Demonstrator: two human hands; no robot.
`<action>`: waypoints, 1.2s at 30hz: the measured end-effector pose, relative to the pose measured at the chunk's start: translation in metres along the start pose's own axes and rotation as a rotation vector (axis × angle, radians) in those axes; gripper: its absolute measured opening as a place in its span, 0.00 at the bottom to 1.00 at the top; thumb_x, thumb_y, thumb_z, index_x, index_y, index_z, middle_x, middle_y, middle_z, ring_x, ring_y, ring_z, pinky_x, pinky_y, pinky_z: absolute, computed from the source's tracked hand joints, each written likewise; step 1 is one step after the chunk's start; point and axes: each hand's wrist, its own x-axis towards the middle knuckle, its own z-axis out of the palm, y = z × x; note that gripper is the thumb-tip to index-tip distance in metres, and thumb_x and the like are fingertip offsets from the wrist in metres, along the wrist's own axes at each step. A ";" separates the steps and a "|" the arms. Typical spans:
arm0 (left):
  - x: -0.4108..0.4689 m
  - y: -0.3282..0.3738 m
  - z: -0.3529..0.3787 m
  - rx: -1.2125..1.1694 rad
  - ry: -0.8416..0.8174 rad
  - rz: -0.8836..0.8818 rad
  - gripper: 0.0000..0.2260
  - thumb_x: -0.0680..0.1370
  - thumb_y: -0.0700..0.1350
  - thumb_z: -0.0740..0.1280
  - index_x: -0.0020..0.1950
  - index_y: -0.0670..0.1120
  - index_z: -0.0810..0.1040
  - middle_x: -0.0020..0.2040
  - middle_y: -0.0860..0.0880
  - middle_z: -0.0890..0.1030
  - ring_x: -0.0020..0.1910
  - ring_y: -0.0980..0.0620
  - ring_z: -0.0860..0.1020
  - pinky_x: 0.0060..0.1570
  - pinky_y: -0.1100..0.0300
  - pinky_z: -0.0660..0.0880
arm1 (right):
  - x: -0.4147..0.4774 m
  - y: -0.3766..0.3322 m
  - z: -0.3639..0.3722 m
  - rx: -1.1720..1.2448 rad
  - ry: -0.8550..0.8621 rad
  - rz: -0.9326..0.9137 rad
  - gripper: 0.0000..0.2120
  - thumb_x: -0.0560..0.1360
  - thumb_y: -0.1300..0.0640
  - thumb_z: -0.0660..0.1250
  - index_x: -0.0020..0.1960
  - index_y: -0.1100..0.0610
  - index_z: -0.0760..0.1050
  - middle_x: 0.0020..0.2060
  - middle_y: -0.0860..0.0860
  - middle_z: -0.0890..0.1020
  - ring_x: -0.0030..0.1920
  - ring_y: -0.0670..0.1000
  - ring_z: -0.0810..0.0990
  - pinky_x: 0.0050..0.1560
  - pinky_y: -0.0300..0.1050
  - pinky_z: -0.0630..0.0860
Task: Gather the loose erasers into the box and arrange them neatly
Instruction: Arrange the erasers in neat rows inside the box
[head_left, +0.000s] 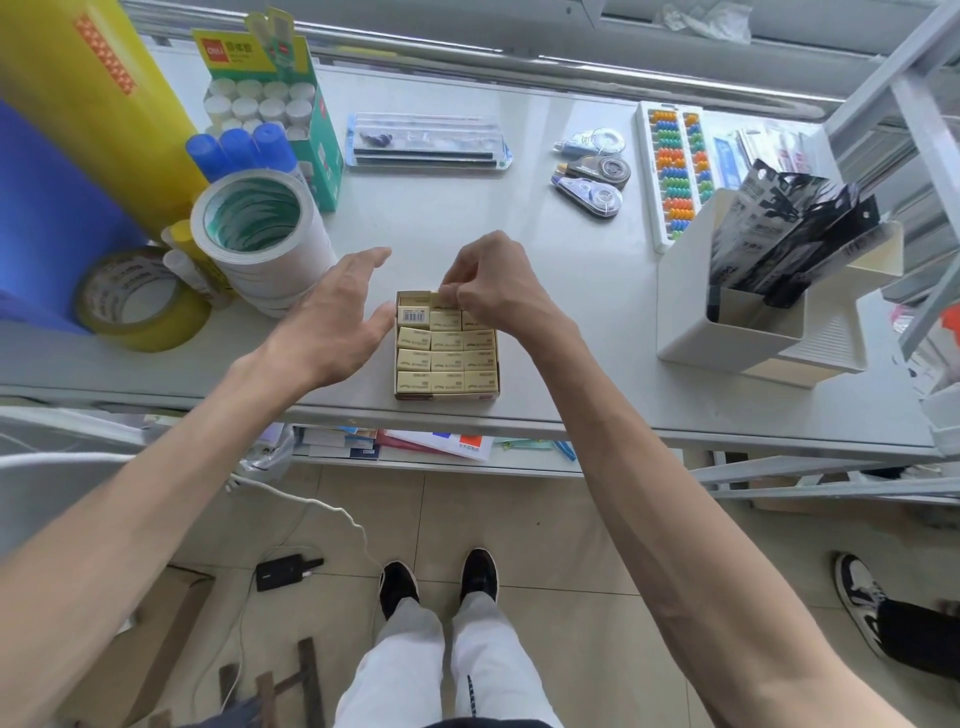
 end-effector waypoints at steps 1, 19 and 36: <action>-0.001 0.000 -0.001 -0.004 -0.001 -0.006 0.26 0.80 0.49 0.62 0.77 0.51 0.57 0.75 0.48 0.65 0.72 0.47 0.67 0.70 0.44 0.65 | 0.001 0.000 0.000 0.004 -0.001 0.013 0.03 0.71 0.63 0.72 0.43 0.61 0.85 0.36 0.51 0.83 0.37 0.47 0.81 0.30 0.32 0.73; -0.004 -0.007 -0.002 0.001 -0.025 -0.014 0.25 0.80 0.49 0.62 0.76 0.50 0.59 0.75 0.48 0.65 0.72 0.47 0.66 0.71 0.46 0.64 | -0.011 -0.006 0.015 -0.278 -0.156 -0.165 0.12 0.74 0.53 0.74 0.56 0.54 0.84 0.56 0.54 0.76 0.63 0.55 0.67 0.57 0.43 0.66; -0.012 -0.002 -0.005 0.009 -0.023 -0.049 0.26 0.80 0.48 0.62 0.77 0.50 0.59 0.75 0.47 0.65 0.72 0.46 0.67 0.70 0.45 0.65 | -0.025 0.004 0.013 -0.016 -0.076 -0.235 0.10 0.67 0.67 0.74 0.44 0.54 0.86 0.45 0.50 0.82 0.48 0.49 0.78 0.45 0.39 0.76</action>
